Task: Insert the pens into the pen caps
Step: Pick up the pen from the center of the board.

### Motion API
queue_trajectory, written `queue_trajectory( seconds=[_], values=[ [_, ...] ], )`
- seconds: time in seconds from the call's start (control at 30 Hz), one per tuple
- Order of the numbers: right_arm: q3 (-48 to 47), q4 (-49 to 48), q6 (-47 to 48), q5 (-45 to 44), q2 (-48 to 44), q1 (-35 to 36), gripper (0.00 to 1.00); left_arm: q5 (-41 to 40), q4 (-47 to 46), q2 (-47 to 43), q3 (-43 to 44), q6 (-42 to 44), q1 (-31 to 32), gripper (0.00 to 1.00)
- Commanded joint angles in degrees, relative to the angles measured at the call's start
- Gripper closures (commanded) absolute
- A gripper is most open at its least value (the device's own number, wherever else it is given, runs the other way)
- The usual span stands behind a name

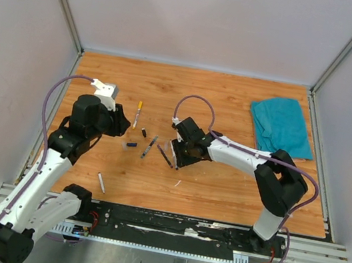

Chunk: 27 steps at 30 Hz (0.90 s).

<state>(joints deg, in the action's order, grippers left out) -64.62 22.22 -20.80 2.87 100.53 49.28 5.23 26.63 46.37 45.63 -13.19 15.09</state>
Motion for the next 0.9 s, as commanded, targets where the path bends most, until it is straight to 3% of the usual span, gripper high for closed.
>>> queue_trajectory(
  seconds=[0.0,0.43,0.87],
  values=[
    [-2.68,-0.82,-0.38,-0.68,1.77,1.9,0.64,0.87,-1.62,-0.55,-0.36,0.27,0.02,0.61],
    [-3.56,-1.16,-0.54,-0.76,4.15,2.75,0.74,1.2,-1.8,-0.34,-0.45,0.36,0.02,0.61],
    [-5.28,1.29,0.36,-3.76,6.84,4.32,0.77,1.14,-1.9,-0.31,-0.54,0.45,0.02,0.61]
  ],
)
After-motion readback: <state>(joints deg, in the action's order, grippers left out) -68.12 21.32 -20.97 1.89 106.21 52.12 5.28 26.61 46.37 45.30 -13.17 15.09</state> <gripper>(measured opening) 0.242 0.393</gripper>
